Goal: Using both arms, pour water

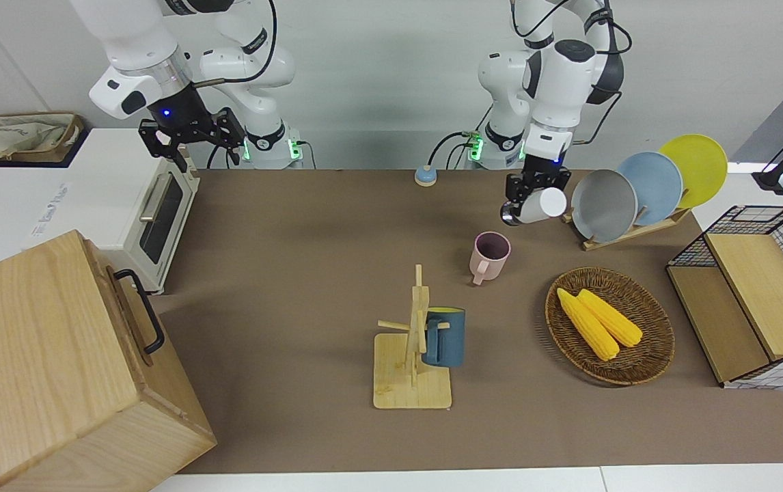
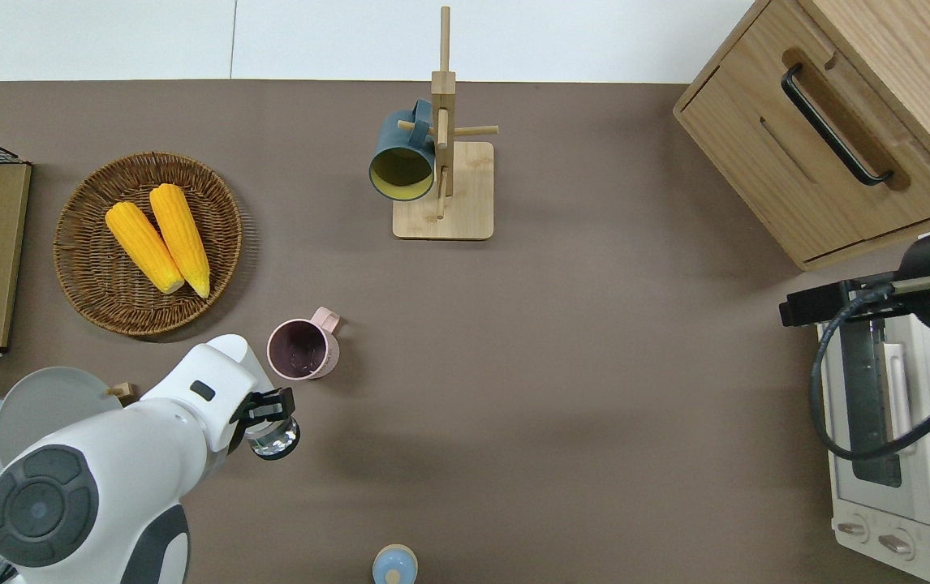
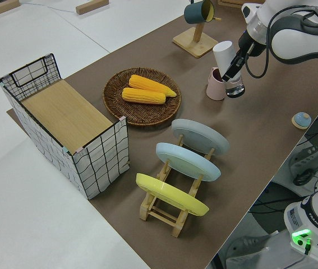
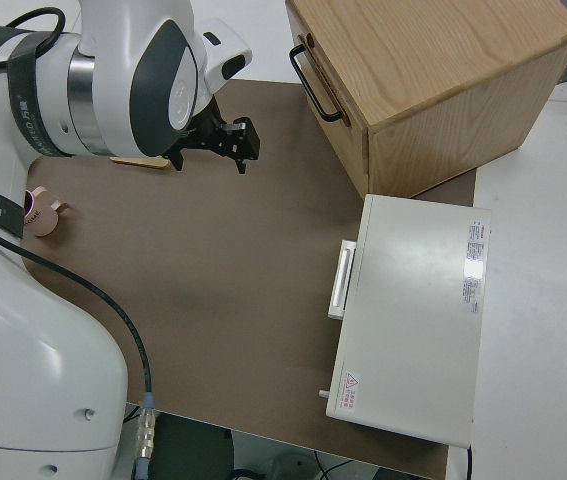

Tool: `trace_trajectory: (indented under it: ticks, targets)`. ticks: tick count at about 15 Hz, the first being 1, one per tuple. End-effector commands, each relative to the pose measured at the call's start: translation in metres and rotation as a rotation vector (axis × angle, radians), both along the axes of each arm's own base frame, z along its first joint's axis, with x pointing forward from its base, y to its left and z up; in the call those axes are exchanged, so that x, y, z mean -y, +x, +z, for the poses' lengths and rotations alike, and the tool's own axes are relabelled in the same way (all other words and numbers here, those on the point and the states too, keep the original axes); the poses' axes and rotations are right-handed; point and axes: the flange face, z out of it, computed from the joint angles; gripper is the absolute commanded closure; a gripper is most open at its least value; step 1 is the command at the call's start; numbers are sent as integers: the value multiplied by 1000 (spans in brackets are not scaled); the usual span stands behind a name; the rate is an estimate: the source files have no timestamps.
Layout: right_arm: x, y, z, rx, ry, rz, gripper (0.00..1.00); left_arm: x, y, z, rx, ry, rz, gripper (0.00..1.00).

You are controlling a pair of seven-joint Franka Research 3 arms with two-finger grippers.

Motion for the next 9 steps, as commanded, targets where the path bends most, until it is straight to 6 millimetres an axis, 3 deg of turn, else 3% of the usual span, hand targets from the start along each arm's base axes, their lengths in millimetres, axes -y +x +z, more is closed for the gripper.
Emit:
trace_trajectory:
  ticks: [1,9]
  targets:
    - [1,-4,3,10,18,15,9,-28,9,18,133,37,72,919]
    - [1,-4,3,10,18,15,9,-56,26,34,287,115,105,938]
